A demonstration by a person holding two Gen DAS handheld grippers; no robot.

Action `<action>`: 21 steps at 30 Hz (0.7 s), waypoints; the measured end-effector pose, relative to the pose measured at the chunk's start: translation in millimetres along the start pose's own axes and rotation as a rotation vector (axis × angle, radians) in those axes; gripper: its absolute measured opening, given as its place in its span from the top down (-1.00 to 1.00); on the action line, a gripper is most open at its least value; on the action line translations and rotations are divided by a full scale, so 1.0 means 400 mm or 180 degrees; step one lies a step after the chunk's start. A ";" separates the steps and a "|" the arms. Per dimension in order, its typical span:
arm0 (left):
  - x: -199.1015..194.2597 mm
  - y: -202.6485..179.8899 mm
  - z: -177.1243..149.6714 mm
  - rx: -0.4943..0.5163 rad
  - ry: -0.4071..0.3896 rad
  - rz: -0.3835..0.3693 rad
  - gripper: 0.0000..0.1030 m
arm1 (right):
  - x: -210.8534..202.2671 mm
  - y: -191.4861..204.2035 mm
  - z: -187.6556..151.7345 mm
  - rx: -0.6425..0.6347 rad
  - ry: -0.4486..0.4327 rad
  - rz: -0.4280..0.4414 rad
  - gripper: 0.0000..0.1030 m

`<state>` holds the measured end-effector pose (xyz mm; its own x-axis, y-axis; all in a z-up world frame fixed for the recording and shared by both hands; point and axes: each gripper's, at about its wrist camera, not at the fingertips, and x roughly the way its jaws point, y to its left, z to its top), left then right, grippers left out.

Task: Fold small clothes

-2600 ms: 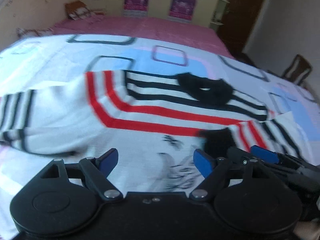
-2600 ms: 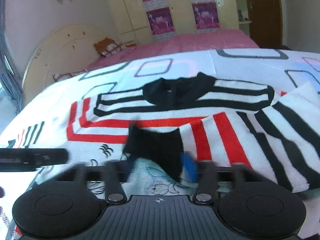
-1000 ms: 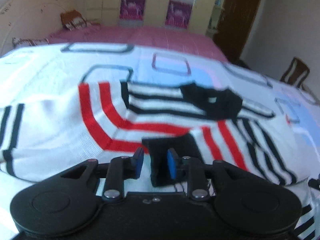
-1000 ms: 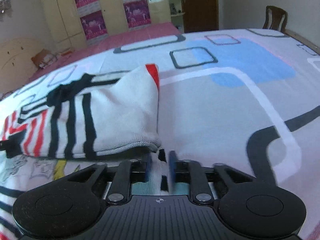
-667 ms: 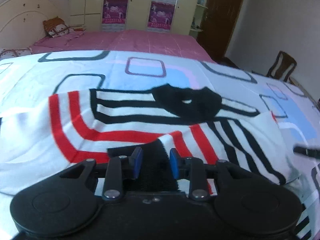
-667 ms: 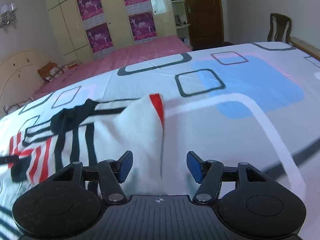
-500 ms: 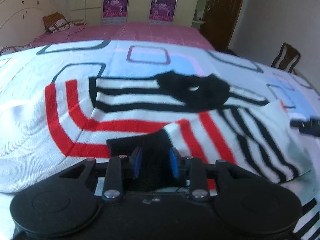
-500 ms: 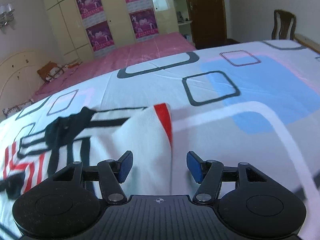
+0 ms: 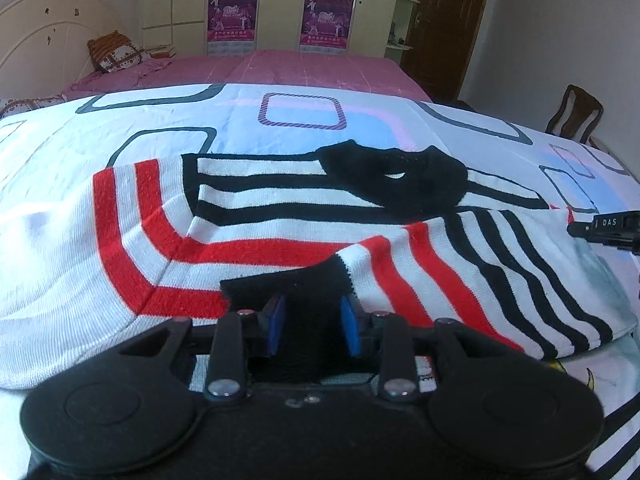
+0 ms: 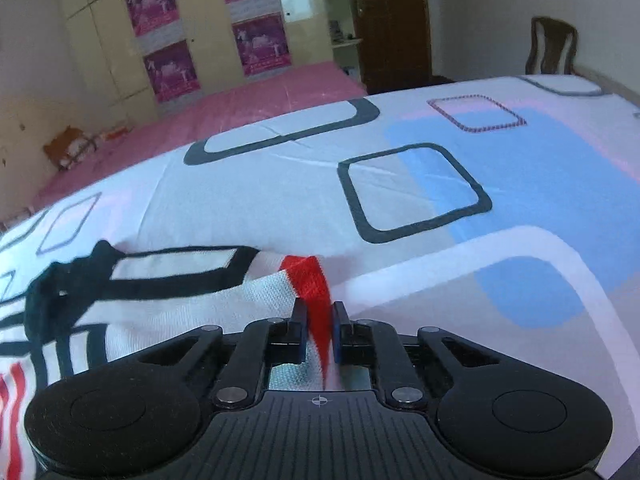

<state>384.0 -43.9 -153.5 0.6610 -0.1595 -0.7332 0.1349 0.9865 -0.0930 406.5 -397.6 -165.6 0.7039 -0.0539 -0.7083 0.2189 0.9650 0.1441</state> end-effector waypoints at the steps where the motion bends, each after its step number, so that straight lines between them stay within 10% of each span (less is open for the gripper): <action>1: -0.001 0.000 0.002 0.0002 0.0007 0.0002 0.39 | -0.006 0.010 0.001 -0.0097 -0.0016 -0.0061 0.78; 12: -0.002 0.000 -0.001 0.0082 0.0010 0.0094 0.25 | -0.129 0.199 -0.066 -0.0713 -0.0209 0.0400 0.72; 21: -0.003 0.019 -0.003 0.0098 0.0051 0.0037 0.21 | -0.067 0.228 -0.088 -0.0700 0.0008 0.0220 0.72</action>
<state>383.4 -36.1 -154.0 0.6508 -0.1471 -0.7449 0.1499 0.9866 -0.0638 383.7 -299.2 -158.0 0.7104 0.0146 -0.7037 0.0175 0.9991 0.0384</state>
